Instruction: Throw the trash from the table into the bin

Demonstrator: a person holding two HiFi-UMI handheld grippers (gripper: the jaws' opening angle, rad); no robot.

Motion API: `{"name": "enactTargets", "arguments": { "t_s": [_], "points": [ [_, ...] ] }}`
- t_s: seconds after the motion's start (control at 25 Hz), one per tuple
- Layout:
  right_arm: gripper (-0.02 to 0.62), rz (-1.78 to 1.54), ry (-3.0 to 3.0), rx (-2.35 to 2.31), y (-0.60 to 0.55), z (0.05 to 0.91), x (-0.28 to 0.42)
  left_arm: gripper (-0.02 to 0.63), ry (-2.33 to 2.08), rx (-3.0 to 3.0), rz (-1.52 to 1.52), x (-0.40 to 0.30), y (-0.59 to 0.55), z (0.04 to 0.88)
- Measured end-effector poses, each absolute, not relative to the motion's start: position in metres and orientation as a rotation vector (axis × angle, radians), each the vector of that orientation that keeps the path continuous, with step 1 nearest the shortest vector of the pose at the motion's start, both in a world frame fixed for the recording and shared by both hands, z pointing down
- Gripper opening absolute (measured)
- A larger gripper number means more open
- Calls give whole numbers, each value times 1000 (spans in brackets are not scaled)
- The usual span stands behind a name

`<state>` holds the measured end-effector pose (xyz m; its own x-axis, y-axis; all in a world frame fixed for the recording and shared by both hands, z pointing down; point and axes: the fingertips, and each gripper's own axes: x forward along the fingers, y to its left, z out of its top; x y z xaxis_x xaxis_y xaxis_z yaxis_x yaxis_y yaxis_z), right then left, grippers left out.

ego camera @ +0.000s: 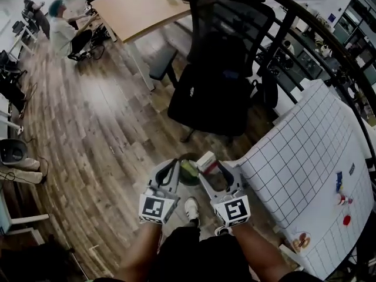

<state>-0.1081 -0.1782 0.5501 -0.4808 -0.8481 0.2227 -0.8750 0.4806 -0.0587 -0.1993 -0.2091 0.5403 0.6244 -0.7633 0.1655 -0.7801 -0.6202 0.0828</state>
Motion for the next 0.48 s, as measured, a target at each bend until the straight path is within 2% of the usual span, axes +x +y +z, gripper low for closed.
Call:
{"name": "enactTargets", "arguments": {
  "t_s": [0.48],
  "points": [
    [272,376,-2476,1322,-201,655,-164,18,-1360,2526,224,-254,-216,620]
  ]
}}
